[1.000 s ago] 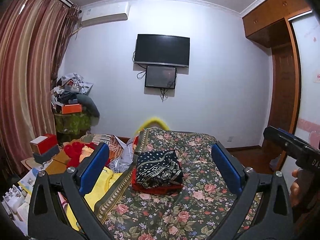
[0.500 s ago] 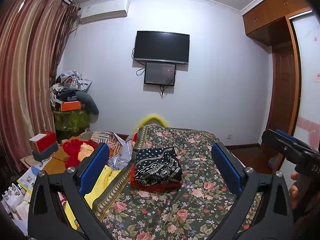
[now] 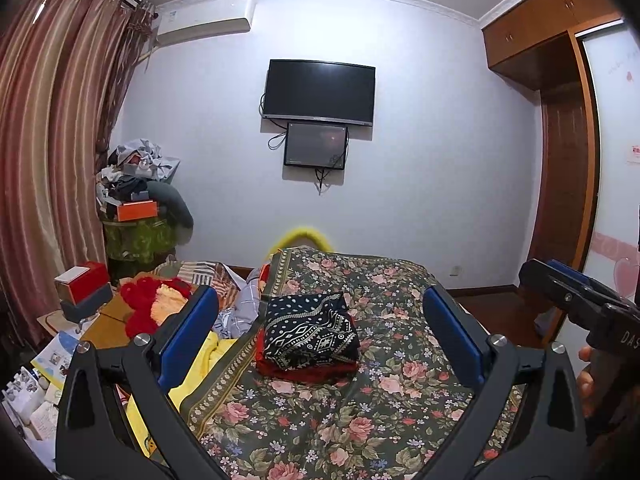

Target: Fold large clothes

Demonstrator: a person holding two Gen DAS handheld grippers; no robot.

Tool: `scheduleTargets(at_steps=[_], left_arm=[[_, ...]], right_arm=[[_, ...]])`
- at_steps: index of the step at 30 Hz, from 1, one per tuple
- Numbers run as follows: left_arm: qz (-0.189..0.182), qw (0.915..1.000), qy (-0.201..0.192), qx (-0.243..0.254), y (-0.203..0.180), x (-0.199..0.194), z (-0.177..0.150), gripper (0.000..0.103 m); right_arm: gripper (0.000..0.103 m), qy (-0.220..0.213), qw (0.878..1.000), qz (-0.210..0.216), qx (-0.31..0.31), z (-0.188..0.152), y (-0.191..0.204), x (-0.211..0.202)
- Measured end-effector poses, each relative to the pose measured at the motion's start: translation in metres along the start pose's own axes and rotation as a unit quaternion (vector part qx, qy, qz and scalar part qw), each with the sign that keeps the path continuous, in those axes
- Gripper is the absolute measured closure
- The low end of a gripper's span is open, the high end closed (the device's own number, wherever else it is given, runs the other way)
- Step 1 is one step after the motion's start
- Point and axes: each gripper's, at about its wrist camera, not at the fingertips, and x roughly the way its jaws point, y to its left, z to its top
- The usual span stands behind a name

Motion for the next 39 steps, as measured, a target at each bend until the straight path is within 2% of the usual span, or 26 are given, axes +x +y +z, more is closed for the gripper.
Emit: scheduleTargets(at_steps=[39], left_arm=[[-0.034,0.9988,0.032,-0.014,-0.003,0.015,-0.004,0.000]], right_arm=[[0.000,0.004,1.000,-0.013,0.007,-0.002,-0.001,0.001]])
